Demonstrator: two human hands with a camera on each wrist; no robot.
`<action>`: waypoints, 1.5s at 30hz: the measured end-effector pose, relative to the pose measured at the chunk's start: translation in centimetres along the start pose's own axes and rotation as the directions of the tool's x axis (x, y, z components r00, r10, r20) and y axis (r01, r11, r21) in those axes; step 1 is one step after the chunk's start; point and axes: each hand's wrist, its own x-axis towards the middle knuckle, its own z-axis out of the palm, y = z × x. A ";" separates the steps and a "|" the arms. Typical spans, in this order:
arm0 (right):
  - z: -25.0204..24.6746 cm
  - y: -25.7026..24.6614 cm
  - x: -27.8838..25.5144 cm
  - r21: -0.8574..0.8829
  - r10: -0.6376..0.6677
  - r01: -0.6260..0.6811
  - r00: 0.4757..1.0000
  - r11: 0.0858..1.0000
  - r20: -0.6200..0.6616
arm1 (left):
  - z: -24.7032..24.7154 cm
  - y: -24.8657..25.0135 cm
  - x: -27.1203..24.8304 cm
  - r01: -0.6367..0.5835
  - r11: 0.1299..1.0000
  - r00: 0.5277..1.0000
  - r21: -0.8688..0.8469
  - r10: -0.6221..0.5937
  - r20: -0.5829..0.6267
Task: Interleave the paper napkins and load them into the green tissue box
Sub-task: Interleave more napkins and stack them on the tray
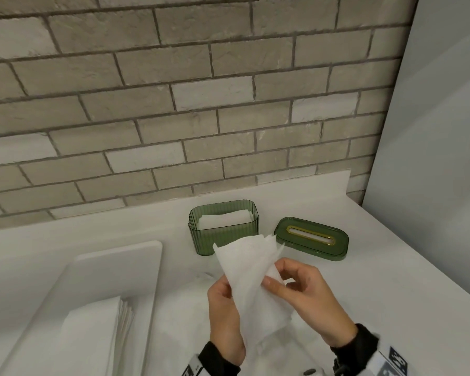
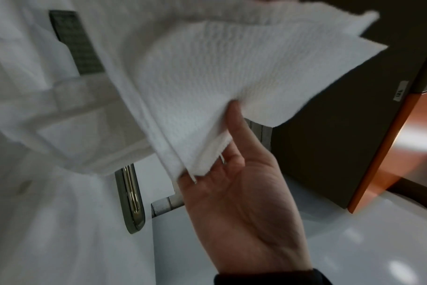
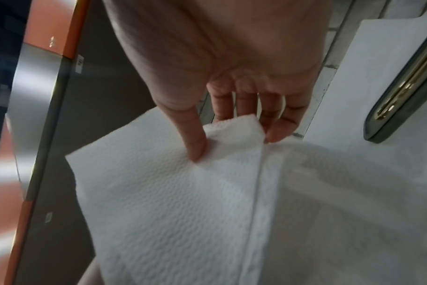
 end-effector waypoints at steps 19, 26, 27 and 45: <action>0.5 0.9 -0.4 0.123 0.244 -0.231 0.965 0.965 -0.095 | -0.9 0.2 0.3 -0.091 0.995 0.994 -0.037 0.088 -0.072; 1.1 0.7 -0.9 0.274 0.276 -0.267 0.961 0.924 0.006 | -0.5 0.1 0.5 -0.172 0.977 0.976 -0.125 0.152 -0.155; 0.8 0.7 -0.8 0.278 0.283 -0.283 0.958 0.918 0.041 | -0.7 0.2 0.7 -0.187 0.973 0.972 -0.133 0.164 -0.167; -0.4 -2.2 23.7 -0.391 -0.152 0.113 0.986 0.913 -0.071 | -4.6 8.6 21.3 -0.296 0.502 0.929 0.813 0.348 0.123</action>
